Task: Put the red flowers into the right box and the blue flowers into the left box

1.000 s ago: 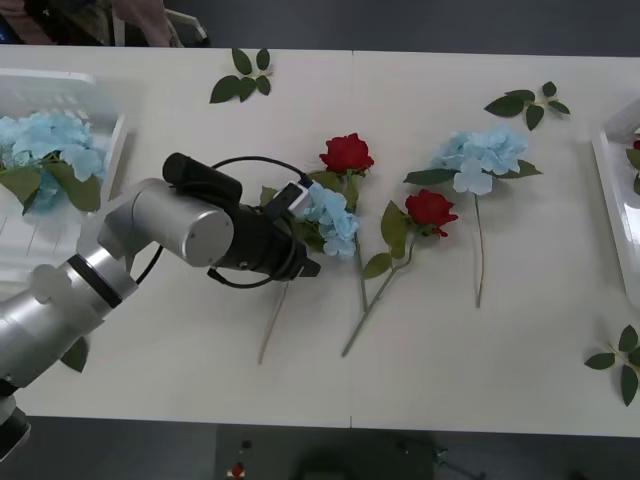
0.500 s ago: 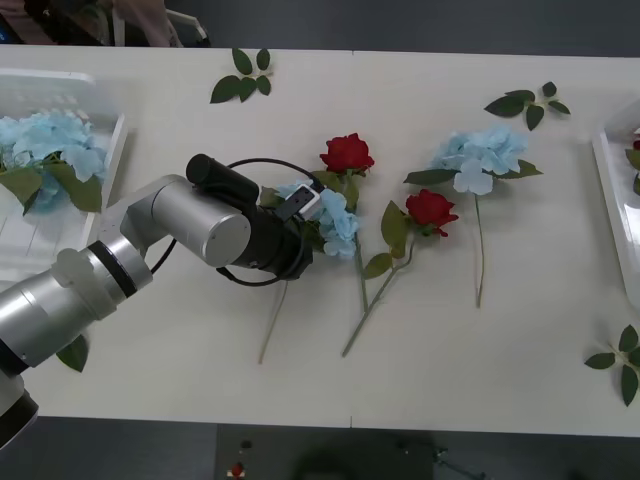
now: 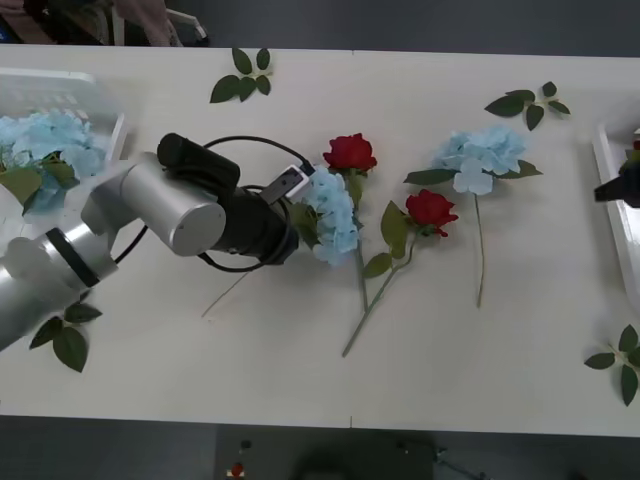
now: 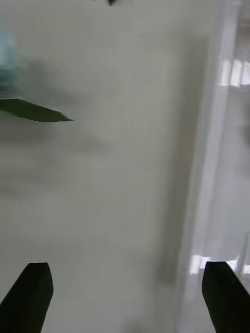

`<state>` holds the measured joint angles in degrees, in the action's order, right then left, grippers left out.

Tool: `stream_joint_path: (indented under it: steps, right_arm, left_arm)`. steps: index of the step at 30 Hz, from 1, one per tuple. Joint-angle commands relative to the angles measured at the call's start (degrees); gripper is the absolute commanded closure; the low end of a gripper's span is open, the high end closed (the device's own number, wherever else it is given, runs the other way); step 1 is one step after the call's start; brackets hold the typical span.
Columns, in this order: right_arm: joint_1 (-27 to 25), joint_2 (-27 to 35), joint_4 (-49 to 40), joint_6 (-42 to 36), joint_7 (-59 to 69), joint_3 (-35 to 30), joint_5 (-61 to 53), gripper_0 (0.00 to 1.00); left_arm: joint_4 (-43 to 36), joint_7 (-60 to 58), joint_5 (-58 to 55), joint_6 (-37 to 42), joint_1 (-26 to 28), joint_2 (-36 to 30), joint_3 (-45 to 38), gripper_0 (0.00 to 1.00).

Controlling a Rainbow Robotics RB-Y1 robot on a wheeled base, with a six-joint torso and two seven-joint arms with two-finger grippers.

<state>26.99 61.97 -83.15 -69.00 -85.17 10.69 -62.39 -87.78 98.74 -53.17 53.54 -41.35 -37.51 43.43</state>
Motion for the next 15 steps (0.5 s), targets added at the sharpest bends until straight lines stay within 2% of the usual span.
stream_joint_path:
  steps: [1, 3, 7, 11, 15]
  right_arm:
    - [2.3, -3.7, -5.4, 0.1, 10.2, 2.1, 2.0, 0.16]
    - [3.3, -5.5, -7.2, 0.3, 13.2, 4.8, 5.2, 0.16]
    - [5.4, -10.8, -7.1, 0.1, 18.0, 7.0, 11.9, 0.16]
    - [7.6, -16.9, -4.7, -0.9, 19.7, 7.5, 18.4, 0.16]
    - [9.0, -22.6, -0.2, 0.0, 20.0, 7.1, 24.9, 0.16]
  left_arm:
    - [-13.2, -2.9, -1.4, 9.4, -1.9, -11.3, -8.5, 1.0]
    - [-18.5, -2.2, -1.9, 14.4, -1.9, -20.3, -11.9, 1.0]
    - [-21.6, 4.6, -4.2, 15.3, -1.1, -35.1, -12.3, 1.0]
    - [-19.7, 11.0, -8.3, 14.0, 4.1, -43.4, -12.8, 1.0]
    - [-16.2, 14.5, 4.1, 6.8, 13.5, -48.1, -12.9, 1.0]
